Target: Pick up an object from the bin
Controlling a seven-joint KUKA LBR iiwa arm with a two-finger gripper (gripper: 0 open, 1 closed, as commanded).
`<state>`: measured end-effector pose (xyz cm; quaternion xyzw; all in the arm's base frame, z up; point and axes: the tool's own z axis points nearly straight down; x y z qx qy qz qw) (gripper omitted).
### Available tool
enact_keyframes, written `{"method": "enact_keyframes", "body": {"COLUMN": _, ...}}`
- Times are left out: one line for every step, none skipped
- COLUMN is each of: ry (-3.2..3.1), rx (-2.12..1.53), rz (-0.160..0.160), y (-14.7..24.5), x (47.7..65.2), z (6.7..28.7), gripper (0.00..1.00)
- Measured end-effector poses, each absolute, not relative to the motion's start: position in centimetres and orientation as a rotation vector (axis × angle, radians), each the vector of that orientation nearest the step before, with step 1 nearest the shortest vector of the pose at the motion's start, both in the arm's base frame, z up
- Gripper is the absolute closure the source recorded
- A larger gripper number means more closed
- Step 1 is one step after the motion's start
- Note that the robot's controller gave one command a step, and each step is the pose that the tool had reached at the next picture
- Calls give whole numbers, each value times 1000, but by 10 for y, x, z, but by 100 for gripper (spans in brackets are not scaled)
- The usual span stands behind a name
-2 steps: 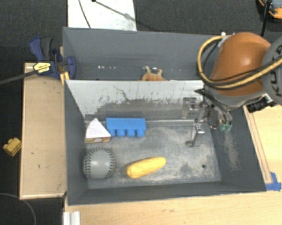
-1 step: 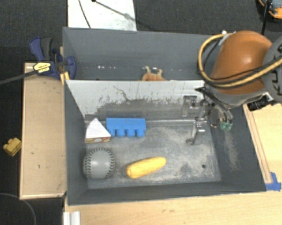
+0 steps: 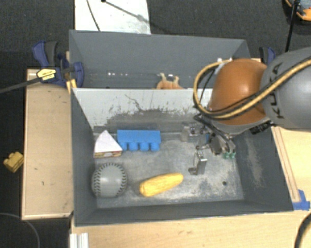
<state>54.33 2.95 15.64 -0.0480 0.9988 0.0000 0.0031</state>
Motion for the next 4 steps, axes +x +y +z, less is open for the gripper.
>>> {"method": "enact_keyframes", "body": {"ry": 3128, "rx": -287, "rz": 4, "y": 66, "x": 515, "z": 156, "gripper": 0}}
{"method": "enact_keyframes", "body": {"ry": 3109, "rx": -425, "rz": 1, "y": 98, "x": 521, "z": 156, "gripper": 0}}
{"method": "enact_keyframes", "body": {"ry": 3043, "rx": -751, "rz": 0, "y": 113, "x": 503, "z": 88, "gripper": 0}}
{"method": "enact_keyframes", "body": {"ry": 3029, "rx": -815, "rz": 1, "y": 109, "x": 499, "z": 71, "gripper": 100}}
